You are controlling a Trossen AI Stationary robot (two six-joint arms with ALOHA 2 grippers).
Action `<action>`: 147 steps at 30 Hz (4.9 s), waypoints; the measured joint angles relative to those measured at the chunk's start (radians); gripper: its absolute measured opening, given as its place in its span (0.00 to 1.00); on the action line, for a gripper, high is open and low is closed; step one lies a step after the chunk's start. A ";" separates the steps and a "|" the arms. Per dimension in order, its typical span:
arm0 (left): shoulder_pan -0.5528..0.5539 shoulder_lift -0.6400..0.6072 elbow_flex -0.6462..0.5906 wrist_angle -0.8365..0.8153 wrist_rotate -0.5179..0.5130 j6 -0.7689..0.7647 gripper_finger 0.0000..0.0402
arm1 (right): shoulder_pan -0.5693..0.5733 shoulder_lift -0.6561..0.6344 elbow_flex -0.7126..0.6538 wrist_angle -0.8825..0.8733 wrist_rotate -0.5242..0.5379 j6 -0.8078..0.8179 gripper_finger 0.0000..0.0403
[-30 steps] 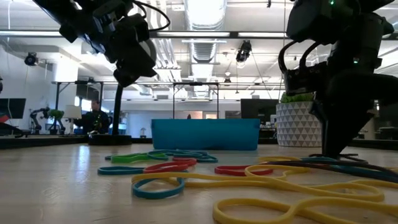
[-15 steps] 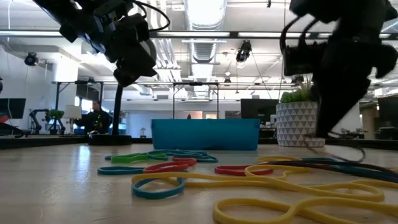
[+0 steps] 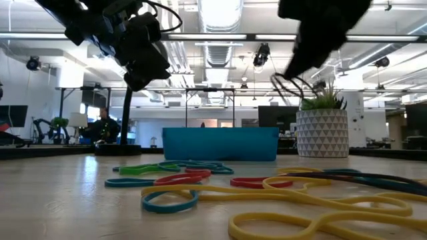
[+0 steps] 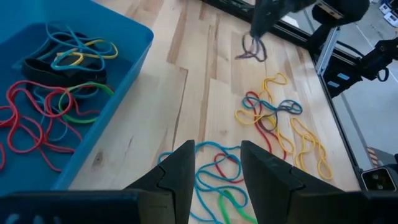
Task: Pick and place rubber bands into bin
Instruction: Put the top purple rubber band into the blue bin, then put the blue rubber band into the blue bin
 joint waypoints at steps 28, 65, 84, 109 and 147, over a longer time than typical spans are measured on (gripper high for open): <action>0.000 0.000 -0.002 0.015 -0.045 -0.011 0.28 | -0.610 0.003 0.025 0.251 -0.121 -0.239 0.02; 0.001 0.000 -0.002 0.059 -0.054 0.010 0.28 | -0.707 0.242 0.024 0.418 -0.250 -0.183 0.25; -0.083 0.000 -0.016 -0.144 -0.034 0.009 0.28 | -0.480 0.096 0.024 0.269 -0.659 -0.278 0.33; -0.234 0.308 0.060 -0.010 -0.041 -0.031 0.28 | -0.129 -0.018 0.024 0.087 -0.414 -0.073 0.27; -0.261 0.609 0.246 -0.104 -0.206 -0.252 0.28 | 0.027 -0.127 -0.047 0.000 -0.161 0.029 0.18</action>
